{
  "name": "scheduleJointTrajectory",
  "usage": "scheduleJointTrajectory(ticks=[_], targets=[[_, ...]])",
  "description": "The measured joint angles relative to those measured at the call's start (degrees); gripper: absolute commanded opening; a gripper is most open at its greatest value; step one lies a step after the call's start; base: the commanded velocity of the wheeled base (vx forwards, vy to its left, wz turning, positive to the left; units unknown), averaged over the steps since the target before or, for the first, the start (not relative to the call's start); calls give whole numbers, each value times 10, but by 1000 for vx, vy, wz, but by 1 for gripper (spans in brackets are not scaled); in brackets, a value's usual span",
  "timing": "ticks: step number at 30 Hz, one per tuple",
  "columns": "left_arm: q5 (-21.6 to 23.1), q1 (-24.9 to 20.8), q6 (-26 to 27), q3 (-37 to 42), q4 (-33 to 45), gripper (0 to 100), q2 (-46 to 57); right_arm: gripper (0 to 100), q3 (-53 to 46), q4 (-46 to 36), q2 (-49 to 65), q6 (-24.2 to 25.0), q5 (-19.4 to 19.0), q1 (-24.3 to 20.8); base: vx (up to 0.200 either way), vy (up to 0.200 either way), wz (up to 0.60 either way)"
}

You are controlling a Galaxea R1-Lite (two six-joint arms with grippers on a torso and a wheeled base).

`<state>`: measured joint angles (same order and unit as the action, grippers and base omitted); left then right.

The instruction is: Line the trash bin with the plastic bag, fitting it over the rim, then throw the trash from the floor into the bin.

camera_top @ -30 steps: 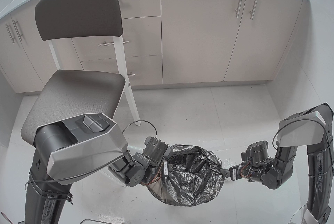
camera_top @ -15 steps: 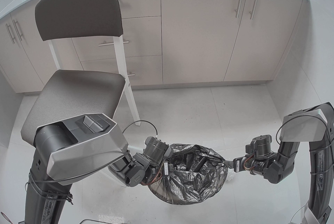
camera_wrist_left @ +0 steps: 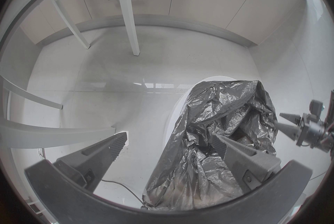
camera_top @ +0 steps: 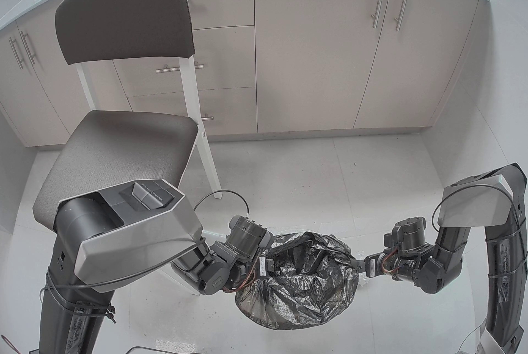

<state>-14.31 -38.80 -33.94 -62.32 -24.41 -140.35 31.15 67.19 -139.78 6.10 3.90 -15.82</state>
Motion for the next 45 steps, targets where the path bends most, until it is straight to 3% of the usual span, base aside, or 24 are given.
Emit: scheduleJointTrajectory(ticks=[6,14,25,45], targets=[[0,0,0,0,0,100,-1,100,-46,30,11,1,-10,-31,0,0,0],[-2,19,0,-11,0,100,-1,100,-57,108,27,16,-13,-36,0,0,0],[-14,59,0,-41,1,100,-2,100,4,123,21,25,-54,-38,0,0,0],[-11,66,6,-49,1,100,-14,100,244,-153,-27,-21,-51,-85,0,0,0]])
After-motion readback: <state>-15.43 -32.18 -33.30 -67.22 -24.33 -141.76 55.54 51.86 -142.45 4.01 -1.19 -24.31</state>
